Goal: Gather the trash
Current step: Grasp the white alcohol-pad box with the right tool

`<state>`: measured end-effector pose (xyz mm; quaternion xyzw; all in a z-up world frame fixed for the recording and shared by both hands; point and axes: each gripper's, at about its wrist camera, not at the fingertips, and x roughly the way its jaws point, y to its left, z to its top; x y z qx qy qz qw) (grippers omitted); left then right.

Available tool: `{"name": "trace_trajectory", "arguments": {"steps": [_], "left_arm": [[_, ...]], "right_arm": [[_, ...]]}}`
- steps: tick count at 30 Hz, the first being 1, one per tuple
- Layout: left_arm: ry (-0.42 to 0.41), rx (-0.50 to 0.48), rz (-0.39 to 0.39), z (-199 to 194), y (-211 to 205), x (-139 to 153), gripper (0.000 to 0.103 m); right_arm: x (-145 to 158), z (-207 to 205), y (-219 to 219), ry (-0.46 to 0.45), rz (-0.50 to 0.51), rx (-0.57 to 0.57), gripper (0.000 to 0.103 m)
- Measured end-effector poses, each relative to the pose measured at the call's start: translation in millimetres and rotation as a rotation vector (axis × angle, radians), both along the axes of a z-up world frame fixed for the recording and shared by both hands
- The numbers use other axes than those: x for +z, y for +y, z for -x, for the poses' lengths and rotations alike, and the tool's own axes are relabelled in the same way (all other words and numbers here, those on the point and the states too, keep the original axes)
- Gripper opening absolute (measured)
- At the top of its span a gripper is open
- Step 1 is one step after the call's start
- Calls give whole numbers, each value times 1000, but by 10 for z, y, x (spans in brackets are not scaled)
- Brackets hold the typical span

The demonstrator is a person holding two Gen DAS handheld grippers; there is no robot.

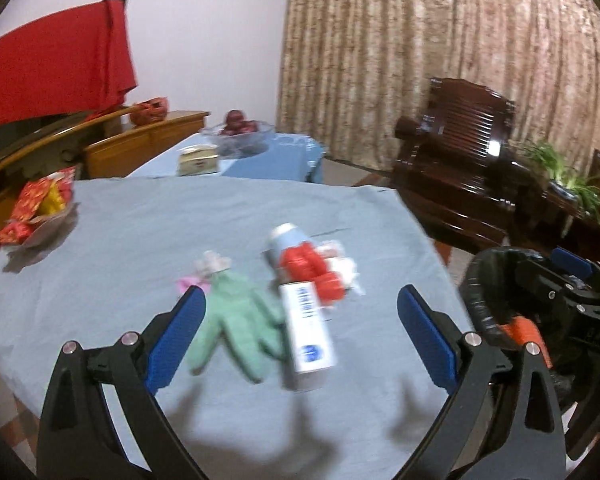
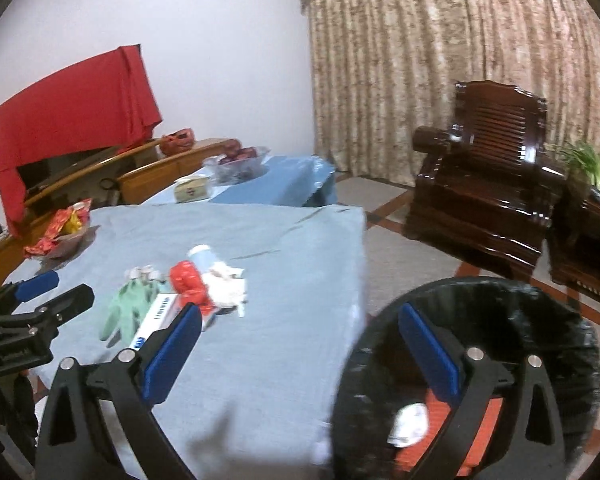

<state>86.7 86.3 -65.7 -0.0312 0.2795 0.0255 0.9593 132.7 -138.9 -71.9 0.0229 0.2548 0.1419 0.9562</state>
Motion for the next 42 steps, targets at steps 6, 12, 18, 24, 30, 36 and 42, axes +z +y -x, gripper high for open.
{"name": "trace_trajectory", "arguments": {"steps": [6,12,18,24,30,36,42], "left_arm": [[19,67,-7,68,374,-121,94],[58,117,-7,99,691,-300,94],[73,145,7,132,868,-423,94],[83,162,14,151,990,-478,94],[87,181,24,176,1073,-515,94],[97,188,33,177,1123,-573,94],[105,185,42,151,1125,-616,94]], "right_arm": [[-153,-65,467,11,-7,56,97],[-324,-104,915,35,7,117,95],[-510,-117,1255,68,24,163,83],[-705,-91,1516,97,62,201,72],[-881,-129,1679,130,89,197,59],[-978,-205,1718,146,105,174,52],[-1027,-297,1697,182,103,186,32]]}}
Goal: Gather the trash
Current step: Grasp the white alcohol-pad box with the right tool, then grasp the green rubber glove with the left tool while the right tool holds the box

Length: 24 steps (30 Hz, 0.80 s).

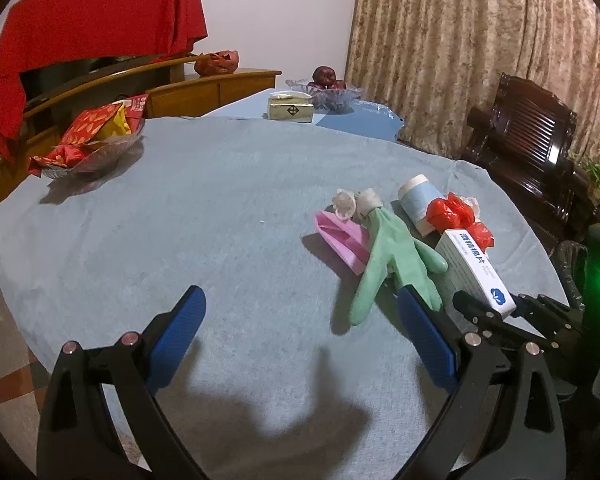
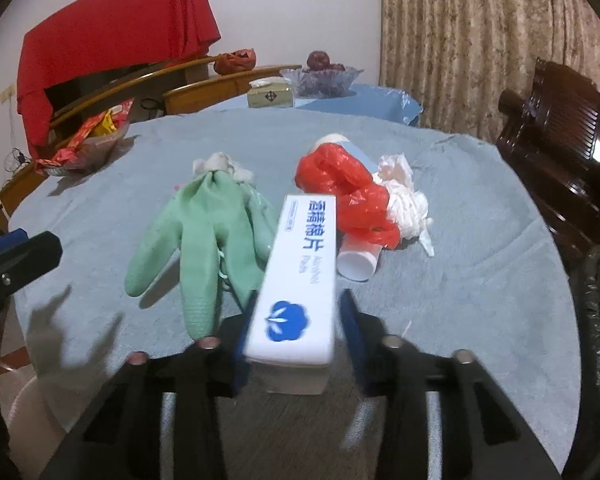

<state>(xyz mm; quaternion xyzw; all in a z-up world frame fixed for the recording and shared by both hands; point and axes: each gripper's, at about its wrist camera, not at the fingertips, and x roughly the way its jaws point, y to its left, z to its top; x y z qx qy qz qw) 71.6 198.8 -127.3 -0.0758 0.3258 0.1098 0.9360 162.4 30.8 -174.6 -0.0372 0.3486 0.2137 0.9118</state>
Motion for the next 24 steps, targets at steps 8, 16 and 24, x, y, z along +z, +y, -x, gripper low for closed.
{"name": "trace_trajectory", "arguments": {"steps": [8,16,24], "left_arm": [[1,-24,22,-115,-112,-31,90],[27,-82,36,-504,-289,-147,82],[81,-125,67,-832,-383,-310,48]], "right_arm": [[191,102,-230,-43,-13,28,30],[338,-5,-422,-57,-44,-6,30],[384,-51,-490,-68,-43,-5,30]]}}
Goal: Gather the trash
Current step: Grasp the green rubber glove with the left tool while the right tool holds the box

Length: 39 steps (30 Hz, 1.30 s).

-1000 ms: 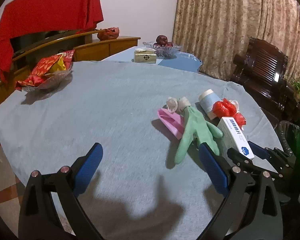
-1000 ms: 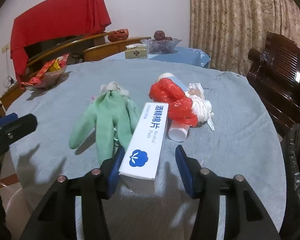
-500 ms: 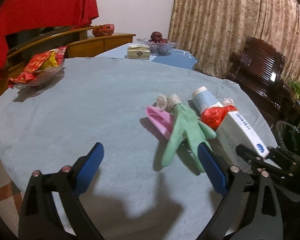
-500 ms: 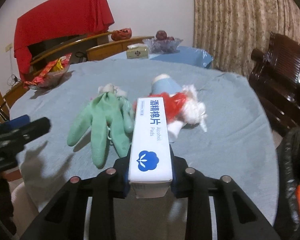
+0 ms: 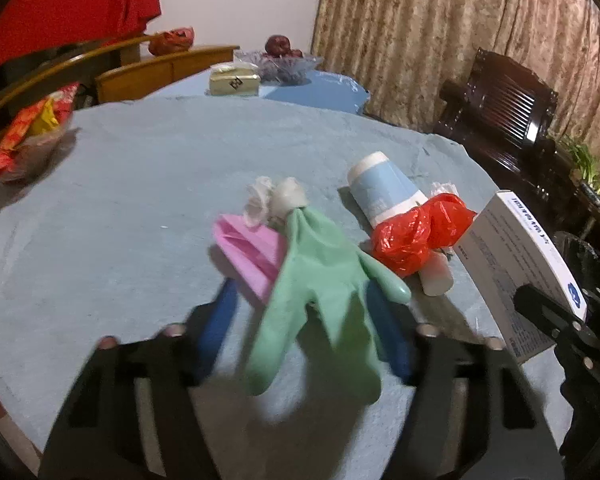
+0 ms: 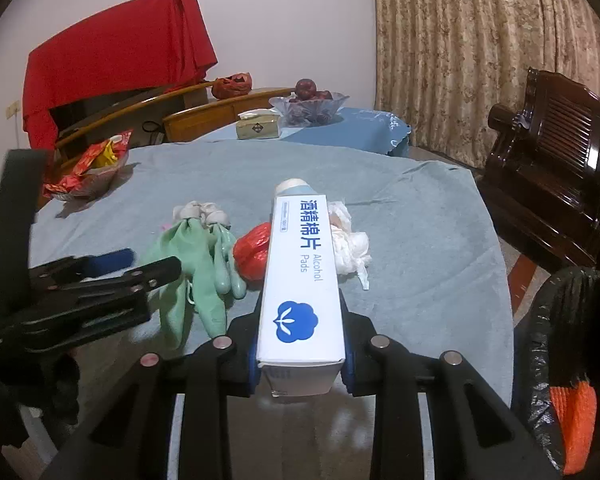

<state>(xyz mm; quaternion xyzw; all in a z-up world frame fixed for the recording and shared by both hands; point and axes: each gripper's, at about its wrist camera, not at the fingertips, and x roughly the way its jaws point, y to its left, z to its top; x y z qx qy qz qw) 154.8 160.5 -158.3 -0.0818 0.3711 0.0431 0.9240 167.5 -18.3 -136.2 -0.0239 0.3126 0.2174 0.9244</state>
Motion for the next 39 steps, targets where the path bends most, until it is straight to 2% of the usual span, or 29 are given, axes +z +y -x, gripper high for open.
{"name": "trace_trajectory", "arguments": {"steps": [1,3,4,5,6,13,17,19,22,24,26,28,29,31,32,33,35,36,39], "left_arm": [[7,-9,6,-14,-12,-9,43],[4,-25,8,-11,-48,-1,24],[-2,-30,2,-2,-62,16,21],[-12,-30,-13,23,-92,45,10],[-19,-34,-14,43,-111,68,5],[-61,-59,17,204,-210,248,3],[-56,-86,30,320,-302,265,3],[-28,-96,39,371,-329,187,3],[18,-94,55,399,-342,45,9],[35,-89,71,390,-343,-7,30],[48,-82,73,377,-361,-37,43],[51,-79,60,366,-390,-59,47],[54,-77,62,370,-396,-69,52],[73,-70,62,345,-407,-123,53],[89,-69,54,324,-422,-157,50],[105,-65,48,310,-431,-204,41],[119,-54,37,308,-441,-244,30],[120,-53,31,318,-448,-248,22],[101,-37,7,372,-448,-206,6]], "right_arm": [[10,-3,-9,-1,-2,0,30],[28,-8,-25,-4,-1,2,30],[35,-3,-26,-7,-2,3,30],[39,8,-30,-10,-3,4,30],[51,7,-36,-11,-5,4,30],[191,74,-98,-37,-29,17,30],[222,108,-137,-43,-26,22,30],[184,112,-148,-35,-21,21,30],[87,115,-168,-13,-10,14,30],[46,121,-180,-3,-4,13,30],[0,124,-190,9,-1,12,30],[-20,121,-198,12,2,12,30],[-25,133,-206,12,2,12,30],[-45,125,-224,20,2,9,30],[-54,121,-237,23,2,6,30],[-57,117,-249,25,2,3,30],[-48,125,-271,22,2,2,30],[-41,132,-282,20,3,1,30],[-6,141,-323,15,-3,-4,30]]}}
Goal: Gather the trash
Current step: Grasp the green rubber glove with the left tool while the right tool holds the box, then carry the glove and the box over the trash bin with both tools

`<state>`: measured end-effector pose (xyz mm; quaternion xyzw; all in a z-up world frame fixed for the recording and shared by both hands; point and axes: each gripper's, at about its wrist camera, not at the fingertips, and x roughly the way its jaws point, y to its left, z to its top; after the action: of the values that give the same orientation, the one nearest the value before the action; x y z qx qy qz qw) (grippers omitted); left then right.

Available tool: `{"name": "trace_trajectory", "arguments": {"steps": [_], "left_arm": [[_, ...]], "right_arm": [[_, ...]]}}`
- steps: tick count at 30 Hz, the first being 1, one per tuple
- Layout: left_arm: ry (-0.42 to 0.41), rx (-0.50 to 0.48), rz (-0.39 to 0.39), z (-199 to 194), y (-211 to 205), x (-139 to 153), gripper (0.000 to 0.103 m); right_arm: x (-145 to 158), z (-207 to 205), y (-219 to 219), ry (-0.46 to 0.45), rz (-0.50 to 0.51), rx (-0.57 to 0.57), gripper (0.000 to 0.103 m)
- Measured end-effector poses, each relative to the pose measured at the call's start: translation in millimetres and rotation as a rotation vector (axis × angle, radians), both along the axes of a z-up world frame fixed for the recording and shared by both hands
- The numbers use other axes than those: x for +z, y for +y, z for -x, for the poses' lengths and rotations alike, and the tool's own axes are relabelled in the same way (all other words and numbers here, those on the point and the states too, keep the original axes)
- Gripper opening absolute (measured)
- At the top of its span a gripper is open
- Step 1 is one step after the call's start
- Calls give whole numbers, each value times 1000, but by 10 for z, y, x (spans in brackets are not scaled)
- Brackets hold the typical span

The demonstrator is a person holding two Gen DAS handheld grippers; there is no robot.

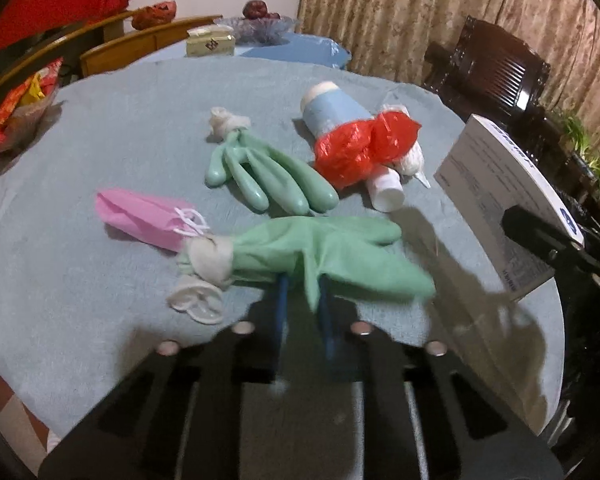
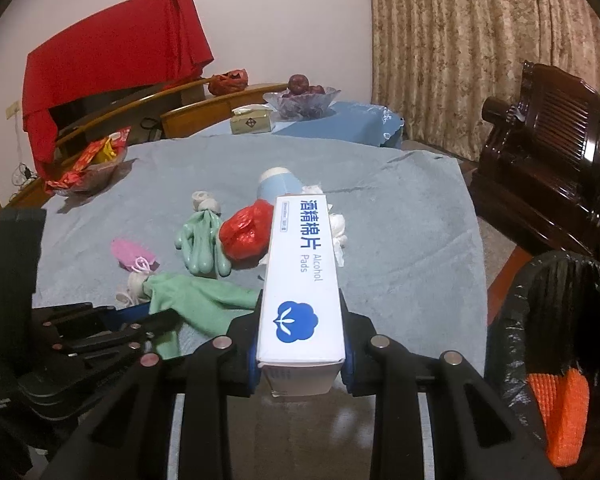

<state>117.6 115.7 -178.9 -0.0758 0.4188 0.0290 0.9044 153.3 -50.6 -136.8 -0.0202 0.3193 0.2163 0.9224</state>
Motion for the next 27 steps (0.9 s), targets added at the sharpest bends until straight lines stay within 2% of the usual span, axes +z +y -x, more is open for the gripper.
{"name": "trace_trajectory", "arguments": {"steps": [2,14,27], "left_arm": [[-24,4,8,40,15,72,2],[-213,-57,-4,288,-221,718,1],[-292,-160,20,250,-630,1095,1]], "right_arm": [[42,13,-31,-7,-6,-3,30],[405,157,-266,-82,-42,-13,30],[743,278,-702,-138,-66,-84,30]]}}
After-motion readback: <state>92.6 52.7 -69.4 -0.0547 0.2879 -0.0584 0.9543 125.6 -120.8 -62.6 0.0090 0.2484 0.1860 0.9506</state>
